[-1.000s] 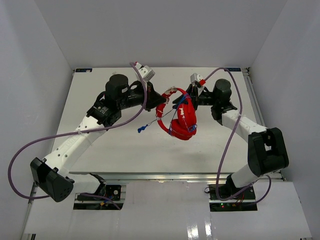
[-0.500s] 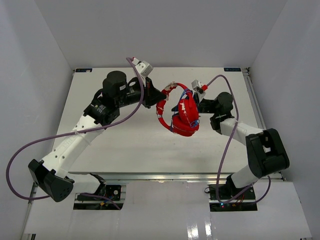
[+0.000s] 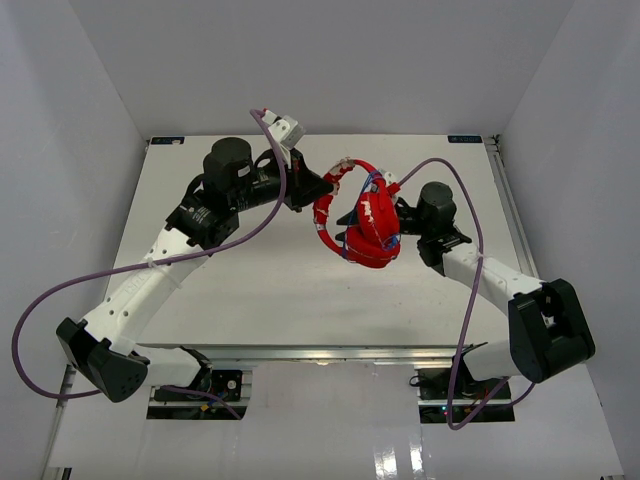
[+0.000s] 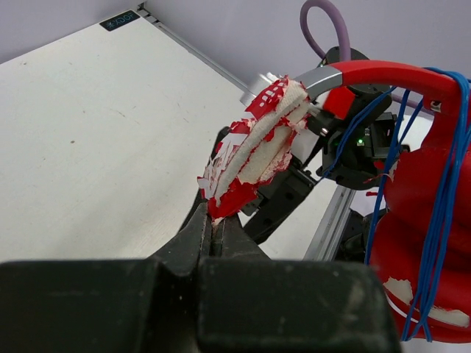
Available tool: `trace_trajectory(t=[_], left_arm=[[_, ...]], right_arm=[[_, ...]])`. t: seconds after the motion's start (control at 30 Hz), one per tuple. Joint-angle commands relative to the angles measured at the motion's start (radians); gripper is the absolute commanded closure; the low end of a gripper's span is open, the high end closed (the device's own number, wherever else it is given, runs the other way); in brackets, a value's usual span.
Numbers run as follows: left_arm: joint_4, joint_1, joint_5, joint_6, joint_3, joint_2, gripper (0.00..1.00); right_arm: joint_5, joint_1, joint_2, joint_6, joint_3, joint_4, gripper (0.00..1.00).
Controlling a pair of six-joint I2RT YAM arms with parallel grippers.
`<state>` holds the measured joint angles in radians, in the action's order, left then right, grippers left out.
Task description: Wrap the headphones
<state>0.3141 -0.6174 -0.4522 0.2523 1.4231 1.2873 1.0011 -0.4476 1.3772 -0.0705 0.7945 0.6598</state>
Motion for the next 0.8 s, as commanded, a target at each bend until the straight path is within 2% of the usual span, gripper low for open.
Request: trace_trajectory(t=[0.0, 0.13, 0.37, 0.53, 0.77], left_arm=[[-0.041, -0.002, -0.047, 0.038, 0.046, -0.055, 1.0], [-0.047, -0.003, -0.105, 0.032, 0.037, -0.064, 1.0], [-0.049, -0.007, -0.109, 0.012, 0.022, -0.082, 1.0], [-0.034, -0.007, -0.086, -0.004, 0.035, -0.078, 1.0], [-0.021, -0.007, -0.047, -0.02, 0.043, -0.072, 1.0]], right_arm=[[-0.206, -0.003, 0.005, 0.046, 0.103, -0.122, 0.48], [-0.319, -0.003, 0.034, -0.018, 0.17, -0.183, 0.41], [-0.369, 0.01, 0.078, -0.08, 0.241, -0.2, 0.36], [-0.311, 0.067, 0.088, -0.01, 0.244, -0.19, 0.32], [-0.14, 0.276, 0.069, 0.022, 0.227, -0.12, 0.24]])
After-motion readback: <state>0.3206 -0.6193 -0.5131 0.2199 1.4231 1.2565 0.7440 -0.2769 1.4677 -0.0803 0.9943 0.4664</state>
